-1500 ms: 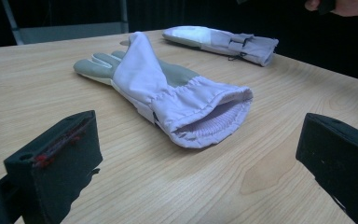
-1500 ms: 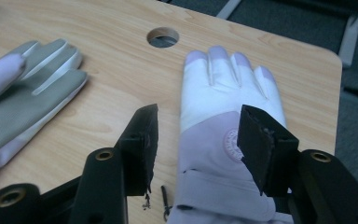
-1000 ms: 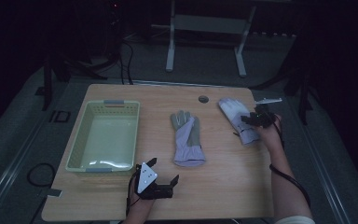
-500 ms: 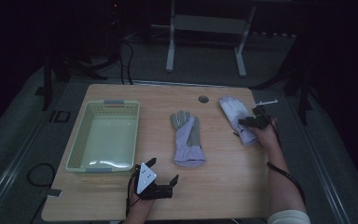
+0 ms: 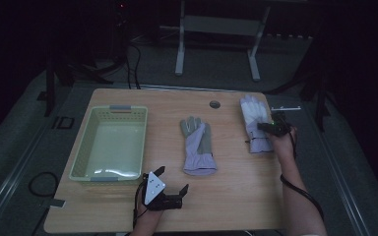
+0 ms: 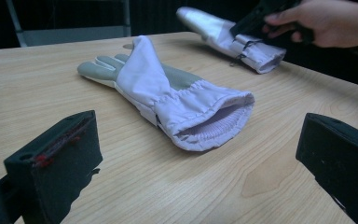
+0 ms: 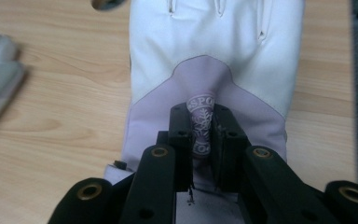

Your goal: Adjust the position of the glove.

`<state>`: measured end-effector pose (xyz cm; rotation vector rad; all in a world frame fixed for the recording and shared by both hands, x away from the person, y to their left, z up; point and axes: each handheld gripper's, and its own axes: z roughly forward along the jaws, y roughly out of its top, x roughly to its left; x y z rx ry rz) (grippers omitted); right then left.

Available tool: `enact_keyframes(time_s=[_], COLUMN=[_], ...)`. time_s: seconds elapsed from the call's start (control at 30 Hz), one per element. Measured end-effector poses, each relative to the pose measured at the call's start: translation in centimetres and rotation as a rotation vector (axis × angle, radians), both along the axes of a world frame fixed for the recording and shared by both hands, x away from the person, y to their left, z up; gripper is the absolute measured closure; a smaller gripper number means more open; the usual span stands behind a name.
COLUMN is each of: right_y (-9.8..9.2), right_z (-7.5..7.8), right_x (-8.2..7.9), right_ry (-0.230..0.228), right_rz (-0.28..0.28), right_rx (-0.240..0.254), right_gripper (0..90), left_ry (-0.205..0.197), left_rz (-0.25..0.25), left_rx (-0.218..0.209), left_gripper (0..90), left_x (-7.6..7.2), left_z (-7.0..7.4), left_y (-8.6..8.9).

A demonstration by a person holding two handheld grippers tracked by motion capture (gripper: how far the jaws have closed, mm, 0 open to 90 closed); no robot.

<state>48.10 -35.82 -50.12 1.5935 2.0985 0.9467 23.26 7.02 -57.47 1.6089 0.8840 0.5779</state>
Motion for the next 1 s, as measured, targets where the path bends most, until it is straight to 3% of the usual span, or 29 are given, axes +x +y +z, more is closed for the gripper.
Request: enact_keyframes(time_s=[0.1, 0.23, 0.4, 0.53, 0.8, 1.0], right_y=[0.0, 0.1, 1.5, 2.2, 3.6, 4.5], right_z=[1.5, 3.3, 5.2, 5.5, 5.5, 3.6], right_x=[-1.6, -4.5, -8.1, -10.4, -14.0, -14.8], right_ry=[-0.034, -0.060, -0.085, -0.092, -0.123, -0.115], right_rz=[-0.030, -0.063, -0.077, -0.111, -0.114, -0.124], right_rx=[0.002, 0.082, 0.047, 0.078, 0.117, 0.065], right_gripper=[80.6, 80.8, 80.8, 80.7, 80.6, 80.4], left_ry=[0.001, 0.000, -0.007, -0.004, -0.007, -0.004], left_rz=[0.002, 0.004, 0.000, 0.001, 0.002, 0.003], left_rx=[0.000, 0.005, 0.011, 0.008, 0.011, 0.013], left_gripper=[0.0, 0.0, 0.0, 0.0, 0.0, 0.0], left_x=[0.0, 0.0, -0.1, 0.0, -0.1, -0.1], left_z=[0.0, 0.0, 0.0, 0.0, 0.0, 0.0], left_y=[0.0, 0.0, -0.1, 0.0, -0.1, -0.1])
